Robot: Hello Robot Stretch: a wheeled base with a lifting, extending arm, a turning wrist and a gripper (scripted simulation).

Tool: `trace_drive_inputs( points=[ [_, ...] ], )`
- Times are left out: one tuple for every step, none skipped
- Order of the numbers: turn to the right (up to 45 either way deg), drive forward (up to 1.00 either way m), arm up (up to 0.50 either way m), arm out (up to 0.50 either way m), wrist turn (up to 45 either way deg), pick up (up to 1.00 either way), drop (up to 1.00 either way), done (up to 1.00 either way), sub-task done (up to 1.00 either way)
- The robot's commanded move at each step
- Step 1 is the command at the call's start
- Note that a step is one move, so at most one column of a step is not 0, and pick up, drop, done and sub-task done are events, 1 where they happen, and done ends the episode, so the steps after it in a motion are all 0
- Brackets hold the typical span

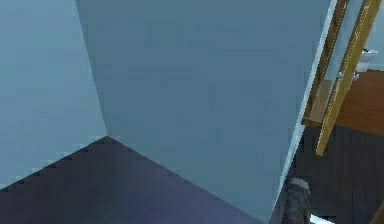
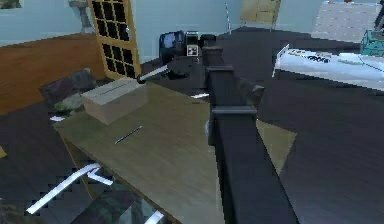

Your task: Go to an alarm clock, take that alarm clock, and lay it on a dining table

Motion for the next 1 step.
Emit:
trace_drive_inputs(
  points=[
    [0.0, 0.00, 0.00, 0.00, 39.0, 0.00, 0.00, 0.00, 0.00]
  ],
)
